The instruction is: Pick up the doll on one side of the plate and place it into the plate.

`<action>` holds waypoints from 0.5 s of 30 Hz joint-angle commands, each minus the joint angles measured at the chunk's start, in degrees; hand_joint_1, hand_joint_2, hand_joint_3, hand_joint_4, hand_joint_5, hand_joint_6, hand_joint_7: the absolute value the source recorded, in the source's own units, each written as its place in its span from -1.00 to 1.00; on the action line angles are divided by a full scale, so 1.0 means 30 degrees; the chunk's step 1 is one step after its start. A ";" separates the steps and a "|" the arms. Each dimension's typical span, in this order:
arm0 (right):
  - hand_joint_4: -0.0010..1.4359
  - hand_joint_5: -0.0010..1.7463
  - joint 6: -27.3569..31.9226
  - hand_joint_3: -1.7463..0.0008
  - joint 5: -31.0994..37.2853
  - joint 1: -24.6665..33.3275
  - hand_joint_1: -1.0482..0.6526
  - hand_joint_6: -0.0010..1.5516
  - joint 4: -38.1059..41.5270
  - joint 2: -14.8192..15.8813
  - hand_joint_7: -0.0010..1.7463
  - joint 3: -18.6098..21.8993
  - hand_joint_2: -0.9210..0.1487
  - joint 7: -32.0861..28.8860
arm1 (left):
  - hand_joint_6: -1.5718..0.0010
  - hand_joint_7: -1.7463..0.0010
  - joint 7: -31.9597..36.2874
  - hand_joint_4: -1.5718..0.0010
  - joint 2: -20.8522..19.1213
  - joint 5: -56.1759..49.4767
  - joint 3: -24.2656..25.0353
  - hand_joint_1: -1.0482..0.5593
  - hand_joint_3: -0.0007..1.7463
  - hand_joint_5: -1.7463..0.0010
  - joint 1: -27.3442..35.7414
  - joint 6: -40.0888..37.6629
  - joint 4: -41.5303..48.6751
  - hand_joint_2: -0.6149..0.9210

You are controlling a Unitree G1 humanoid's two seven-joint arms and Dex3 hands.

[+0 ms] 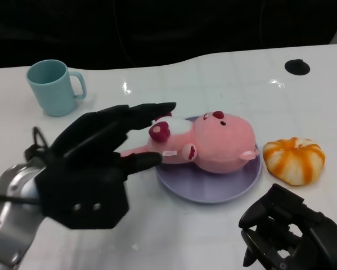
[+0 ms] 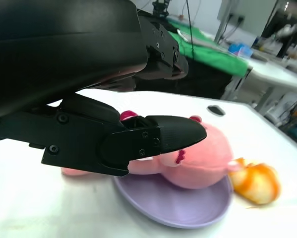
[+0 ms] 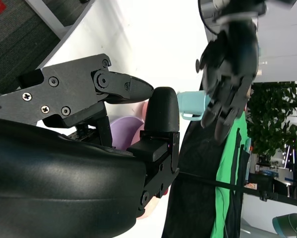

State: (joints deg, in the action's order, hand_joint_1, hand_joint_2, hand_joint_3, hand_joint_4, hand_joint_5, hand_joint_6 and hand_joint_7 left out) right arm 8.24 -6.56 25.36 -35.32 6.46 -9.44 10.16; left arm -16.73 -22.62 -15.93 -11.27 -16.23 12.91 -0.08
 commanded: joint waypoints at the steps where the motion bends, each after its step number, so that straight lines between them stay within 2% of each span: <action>1: -0.16 0.94 -0.0039 0.43 -0.0042 -0.0019 -0.21 -0.34 -0.0099 0.0080 0.79 0.0018 -1.00 -0.0002 | 0.32 0.87 -0.0318 0.54 0.0193 0.2199 0.1340 -0.22 -0.73 0.22 0.1736 -0.0364 -0.1133 1.00; 4: -0.16 0.94 -0.0019 0.44 -0.0019 -0.0015 -0.21 -0.34 -0.0106 0.0083 0.79 0.0002 -1.00 -0.0032 | 0.17 0.83 -0.0777 0.44 0.0095 0.3584 0.1957 -0.06 -0.74 0.08 0.2925 -0.0544 -0.1805 1.00; 7: -0.16 0.94 -0.0033 0.44 -0.0031 -0.0005 -0.22 -0.34 -0.0121 0.0086 0.79 -0.0010 -0.99 -0.0027 | -0.03 0.75 -0.1127 0.25 0.0170 0.4842 0.2540 0.17 -0.75 -0.02 0.4118 -0.0460 -0.2253 0.97; 9: -0.16 0.94 -0.0056 0.45 -0.0007 -0.0013 -0.21 -0.34 -0.0125 0.0109 0.79 -0.0023 -1.00 -0.0014 | -0.11 0.71 -0.1119 0.18 0.0517 0.5795 0.2825 0.17 -0.74 -0.06 0.5060 -0.1011 -0.2987 0.97; 10: -0.16 0.94 -0.0069 0.45 0.0000 -0.0026 -0.21 -0.34 -0.0118 0.0122 0.79 -0.0028 -1.00 0.0000 | -0.19 0.58 -0.1099 0.10 0.0780 0.6485 0.2974 0.20 -0.61 -0.16 0.5632 -0.1667 -0.3596 0.92; 12: -0.16 0.94 -0.0056 0.44 0.0040 -0.0045 -0.21 -0.34 -0.0121 0.0129 0.79 -0.0045 -1.00 -0.0015 | -0.07 0.10 -0.1168 0.04 0.1194 0.8166 0.3338 0.26 0.11 -0.34 0.6585 -0.3464 -0.4896 0.56; 14: -0.16 0.94 0.0108 0.44 0.0006 -0.0053 -0.21 -0.34 -0.0162 0.0088 0.79 -0.0017 -0.99 -0.0087 | 0.01 -0.17 -0.1273 0.04 0.1312 0.9590 0.3702 0.30 0.37 -0.51 0.7167 -0.5186 -0.5955 0.46; 15: -0.16 0.93 0.0146 0.45 -0.0018 -0.0064 -0.22 -0.34 -0.0160 0.0089 0.79 0.0032 -0.99 -0.0101 | 0.02 -0.25 -0.1242 0.03 0.1432 1.0647 0.3940 0.29 0.42 -0.58 0.7496 -0.6501 -0.6577 0.46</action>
State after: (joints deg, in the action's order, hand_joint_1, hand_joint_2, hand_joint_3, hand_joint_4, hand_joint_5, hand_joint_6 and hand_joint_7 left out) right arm 8.32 -6.63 25.14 -35.33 6.48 -9.64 10.13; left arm -20.19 -18.20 13.00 -0.98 5.19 -2.96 -17.33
